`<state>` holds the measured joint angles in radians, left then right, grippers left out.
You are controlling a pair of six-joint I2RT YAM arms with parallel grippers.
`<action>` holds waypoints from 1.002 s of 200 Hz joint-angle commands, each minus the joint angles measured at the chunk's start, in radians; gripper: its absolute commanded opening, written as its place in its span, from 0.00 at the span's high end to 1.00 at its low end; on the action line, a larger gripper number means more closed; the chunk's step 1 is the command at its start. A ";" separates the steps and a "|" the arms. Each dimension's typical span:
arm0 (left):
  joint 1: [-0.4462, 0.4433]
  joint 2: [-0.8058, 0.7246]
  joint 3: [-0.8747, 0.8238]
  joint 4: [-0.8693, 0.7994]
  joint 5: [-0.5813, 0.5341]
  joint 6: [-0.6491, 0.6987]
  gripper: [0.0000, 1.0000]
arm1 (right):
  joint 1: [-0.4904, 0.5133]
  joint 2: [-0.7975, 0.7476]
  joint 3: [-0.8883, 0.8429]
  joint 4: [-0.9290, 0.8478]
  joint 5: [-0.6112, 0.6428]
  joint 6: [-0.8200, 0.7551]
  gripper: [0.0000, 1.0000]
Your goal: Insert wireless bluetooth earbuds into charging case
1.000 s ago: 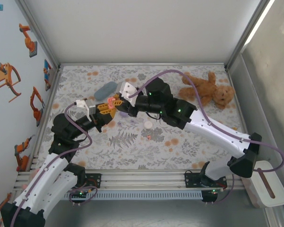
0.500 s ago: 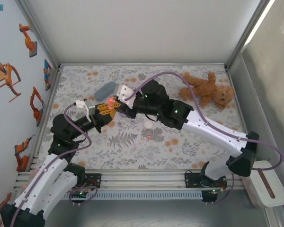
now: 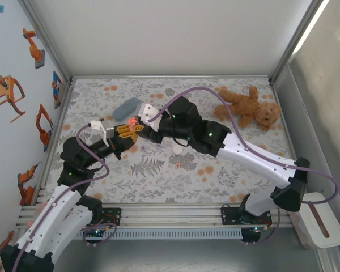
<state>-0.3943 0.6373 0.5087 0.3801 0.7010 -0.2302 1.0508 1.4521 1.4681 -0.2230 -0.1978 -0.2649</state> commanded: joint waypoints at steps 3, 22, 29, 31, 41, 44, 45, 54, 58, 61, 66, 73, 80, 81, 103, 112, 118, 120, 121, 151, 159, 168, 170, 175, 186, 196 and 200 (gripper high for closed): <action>-0.006 -0.012 0.027 0.027 0.018 0.019 1.00 | 0.010 -0.005 0.039 -0.025 -0.031 0.019 0.67; -0.006 -0.013 0.025 0.026 0.016 0.019 1.00 | 0.010 -0.017 0.047 -0.022 -0.028 0.026 0.66; -0.007 -0.014 0.025 0.025 0.017 0.019 1.00 | 0.010 -0.026 0.049 -0.017 -0.023 0.031 0.65; -0.007 -0.015 0.024 0.025 0.017 0.019 1.00 | 0.009 -0.028 0.049 -0.016 -0.021 0.033 0.64; -0.007 -0.017 0.024 0.024 0.017 0.019 1.00 | 0.008 -0.040 0.053 -0.010 -0.012 0.041 0.62; -0.007 -0.019 0.023 0.022 0.016 0.019 1.00 | 0.009 -0.044 0.053 -0.006 -0.009 0.044 0.62; -0.007 -0.019 0.023 0.023 0.016 0.019 1.00 | 0.009 -0.045 0.053 -0.006 -0.008 0.045 0.61; -0.006 -0.020 0.022 0.021 0.015 0.021 1.00 | 0.008 -0.058 0.058 -0.003 0.004 0.055 0.60; -0.006 -0.021 0.022 0.021 0.014 0.021 1.00 | 0.008 -0.061 0.058 -0.002 0.010 0.058 0.59; -0.007 -0.023 0.022 0.020 0.014 0.020 1.00 | 0.008 -0.066 0.059 0.000 0.015 0.063 0.58; -0.007 -0.023 0.022 0.020 0.012 0.022 1.00 | 0.009 -0.072 0.060 0.002 0.025 0.068 0.57; -0.007 -0.024 0.022 0.018 0.012 0.022 1.00 | 0.009 -0.081 0.063 0.001 0.040 0.076 0.55; -0.007 -0.024 0.022 0.017 0.012 0.022 1.00 | 0.009 -0.089 0.065 0.002 0.059 0.085 0.54; -0.008 -0.024 0.022 0.018 0.012 0.022 1.00 | 0.009 -0.090 0.065 0.002 0.060 0.087 0.53; -0.007 -0.025 0.022 0.019 0.012 0.022 1.00 | 0.006 -0.116 0.064 0.003 0.107 0.109 0.47; -0.007 -0.025 0.023 0.021 0.011 0.022 1.00 | 0.004 -0.126 0.061 0.002 0.124 0.115 0.44; -0.006 -0.026 0.025 0.022 0.012 0.022 1.00 | 0.002 -0.133 0.059 0.002 0.136 0.123 0.42; -0.007 -0.025 0.025 0.022 0.013 0.022 1.00 | 0.001 -0.136 0.057 0.002 0.139 0.127 0.41; -0.007 -0.025 0.025 0.021 0.013 0.022 1.00 | 0.001 -0.137 0.057 0.002 0.142 0.128 0.41; -0.008 -0.037 0.030 0.021 0.011 0.022 1.00 | -0.025 -0.174 0.029 -0.003 0.192 0.171 0.32; -0.009 -0.042 0.028 0.020 0.011 0.022 1.00 | -0.037 -0.184 0.020 -0.004 0.207 0.192 0.30; -0.008 -0.048 0.029 0.021 0.010 0.022 1.00 | -0.054 -0.193 0.008 -0.010 0.215 0.217 0.30; -0.009 -0.049 0.030 0.020 0.011 0.022 1.00 | -0.059 -0.196 0.005 -0.011 0.216 0.223 0.30; -0.009 -0.053 0.031 0.020 0.010 0.021 1.00 | -0.067 -0.201 -0.003 -0.012 0.220 0.236 0.29; -0.008 -0.062 0.031 0.016 0.007 0.021 1.00 | -0.087 -0.215 -0.019 -0.017 0.228 0.260 0.28; -0.008 -0.067 0.033 0.012 0.008 0.022 1.00 | -0.103 -0.226 -0.037 -0.023 0.233 0.281 0.26; -0.008 -0.069 0.034 0.009 0.008 0.022 1.00 | -0.109 -0.229 -0.043 -0.028 0.235 0.289 0.25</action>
<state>-0.3996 0.5907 0.5087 0.3805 0.6998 -0.2241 0.9733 1.2572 1.4624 -0.2386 -0.0082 -0.0589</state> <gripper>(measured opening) 0.205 0.727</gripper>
